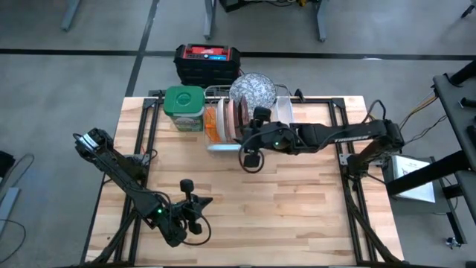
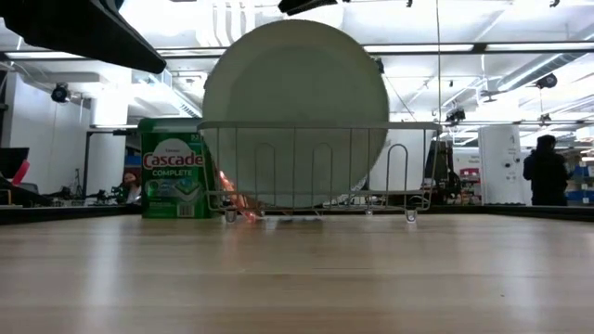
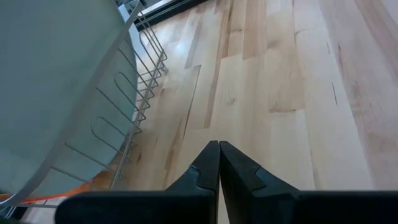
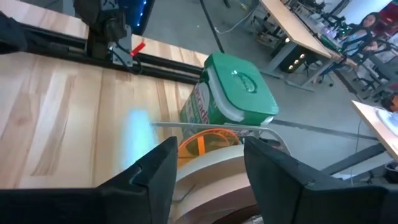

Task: Sort dishes
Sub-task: Put the blue plate in the dishwasher rack

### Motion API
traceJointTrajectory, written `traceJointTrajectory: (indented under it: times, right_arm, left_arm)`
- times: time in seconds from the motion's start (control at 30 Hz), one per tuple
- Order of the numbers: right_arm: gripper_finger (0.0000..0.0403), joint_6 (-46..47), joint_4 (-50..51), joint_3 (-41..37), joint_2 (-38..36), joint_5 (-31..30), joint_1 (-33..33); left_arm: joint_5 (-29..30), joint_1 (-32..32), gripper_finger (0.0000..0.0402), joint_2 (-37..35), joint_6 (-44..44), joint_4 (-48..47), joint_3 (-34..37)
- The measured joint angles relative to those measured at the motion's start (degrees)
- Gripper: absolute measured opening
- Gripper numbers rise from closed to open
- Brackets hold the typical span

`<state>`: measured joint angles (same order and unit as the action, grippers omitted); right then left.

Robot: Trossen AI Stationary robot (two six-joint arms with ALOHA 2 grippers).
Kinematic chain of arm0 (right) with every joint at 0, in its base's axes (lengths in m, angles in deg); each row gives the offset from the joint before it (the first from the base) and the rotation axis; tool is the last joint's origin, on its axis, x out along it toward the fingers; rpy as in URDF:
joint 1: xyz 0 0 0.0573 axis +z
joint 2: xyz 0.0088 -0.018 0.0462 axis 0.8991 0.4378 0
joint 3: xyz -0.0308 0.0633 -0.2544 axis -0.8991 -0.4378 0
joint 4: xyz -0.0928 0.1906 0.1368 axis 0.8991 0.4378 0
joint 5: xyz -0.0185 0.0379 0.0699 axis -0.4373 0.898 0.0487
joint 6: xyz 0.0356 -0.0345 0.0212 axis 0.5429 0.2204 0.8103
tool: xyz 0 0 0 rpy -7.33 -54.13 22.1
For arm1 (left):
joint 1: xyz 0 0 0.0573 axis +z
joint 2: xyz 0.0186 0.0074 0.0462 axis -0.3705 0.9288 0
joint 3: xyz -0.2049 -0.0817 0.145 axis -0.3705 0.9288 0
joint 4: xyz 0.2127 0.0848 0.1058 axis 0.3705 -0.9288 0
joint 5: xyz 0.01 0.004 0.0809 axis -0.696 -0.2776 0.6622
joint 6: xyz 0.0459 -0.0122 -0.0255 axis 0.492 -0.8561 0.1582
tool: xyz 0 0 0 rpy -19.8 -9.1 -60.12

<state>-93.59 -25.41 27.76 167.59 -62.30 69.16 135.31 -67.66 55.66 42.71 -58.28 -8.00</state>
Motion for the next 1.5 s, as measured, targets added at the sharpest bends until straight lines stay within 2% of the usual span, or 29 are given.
traceJointTrajectory:
  times: [0.23,0.5,0.6,0.67,0.73,0.93,1.13,1.37,1.47,1.5]
  right_arm:
    - [0.0196,0.93,2.82,0.0,-3.27,0.0,0.33]
    - [0.0199,9.45,17.26,-0.26,-10.72,-0.64,0.59]
    - [0.0193,14.69,23.43,-2.8,-14.49,-5.6,0.5]
    - [0.0186,18.3,26.17,-6.22,-17.16,-11.52,0.5]
    - [0.0176,21.78,27.61,-10.98,-20.21,-14.6,0.27]
    - [0.013,32.91,26.69,-26.01,-28.92,-13.48,0.11]
    - [0.0071,41.81,23.45,-38.41,-34.79,-13.97,0.11]
    - [0.0011,40.11,13.14,-46.14,-37.86,-13.84,0.11]
    - [0.0003,33.68,6.82,-46.62,-37.94,-13.21,0.11]
    - [0.0004,30.12,4.41,-46.49,-38.18,-11.35,0.11]
  left_arm:
    - [-0.02,-0.01,0.0,0.0,-0.02,-0.01,0.02]
    - [-0.02,0.0,0.0,0.0,-0.35,-0.08,0.02]
    - [-0.03,0.0,0.0,0.0,-0.63,-0.23,0.02]
    - [-0.02,-0.02,0.0,0.0,-0.63,-0.25,0.02]
    - [-0.02,-0.02,0.0,0.0,-0.63,-0.27,0.02]
    - [0.49,0.07,0.0,0.0,-0.63,-0.84,0.1]
    - [6.92,1.65,0.0,0.0,-1.33,-0.84,1.56]
    - [7.81,6.27,0.0,0.0,0.81,-0.82,3.45]
    - [8.63,8.52,0.0,-0.07,7.05,-0.82,2.81]
    - [9.2,9.04,0.0,-0.42,9.41,-0.74,2.35]
